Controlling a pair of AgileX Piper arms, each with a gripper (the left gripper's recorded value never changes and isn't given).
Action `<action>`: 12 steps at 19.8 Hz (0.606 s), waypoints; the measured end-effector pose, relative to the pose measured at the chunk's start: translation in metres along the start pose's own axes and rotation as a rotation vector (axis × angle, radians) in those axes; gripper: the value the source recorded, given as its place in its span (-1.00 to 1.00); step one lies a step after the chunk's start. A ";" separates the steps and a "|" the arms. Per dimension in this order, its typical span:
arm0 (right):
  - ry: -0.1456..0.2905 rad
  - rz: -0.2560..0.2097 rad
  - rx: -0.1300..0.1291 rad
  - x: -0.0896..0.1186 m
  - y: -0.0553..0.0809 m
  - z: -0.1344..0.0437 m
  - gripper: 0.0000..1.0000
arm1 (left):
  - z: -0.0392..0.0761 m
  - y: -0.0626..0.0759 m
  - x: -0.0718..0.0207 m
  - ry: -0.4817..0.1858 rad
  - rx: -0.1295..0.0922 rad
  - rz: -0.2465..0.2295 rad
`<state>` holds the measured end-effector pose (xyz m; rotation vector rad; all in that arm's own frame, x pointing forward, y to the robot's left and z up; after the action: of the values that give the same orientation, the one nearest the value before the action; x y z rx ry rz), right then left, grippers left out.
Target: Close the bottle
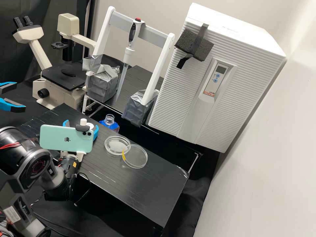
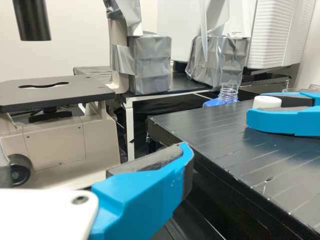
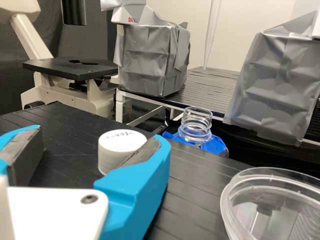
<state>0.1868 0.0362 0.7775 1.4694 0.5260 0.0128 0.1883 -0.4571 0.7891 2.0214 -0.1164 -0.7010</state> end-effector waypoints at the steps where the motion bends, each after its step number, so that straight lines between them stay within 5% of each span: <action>1: -0.005 -0.003 0.003 0.000 0.000 0.001 -1.00 | 0.000 0.000 0.0000 0.000 0.000 0.000; 12: -0.011 -0.003 0.007 0.000 0.000 0.003 -1.00 | 0.002 0.000 0.0011 -0.010 -0.001 -0.002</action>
<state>0.1877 0.0333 0.7774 1.4746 0.5192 0.0004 0.1881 -0.4588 0.7876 2.0177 -0.1205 -0.7127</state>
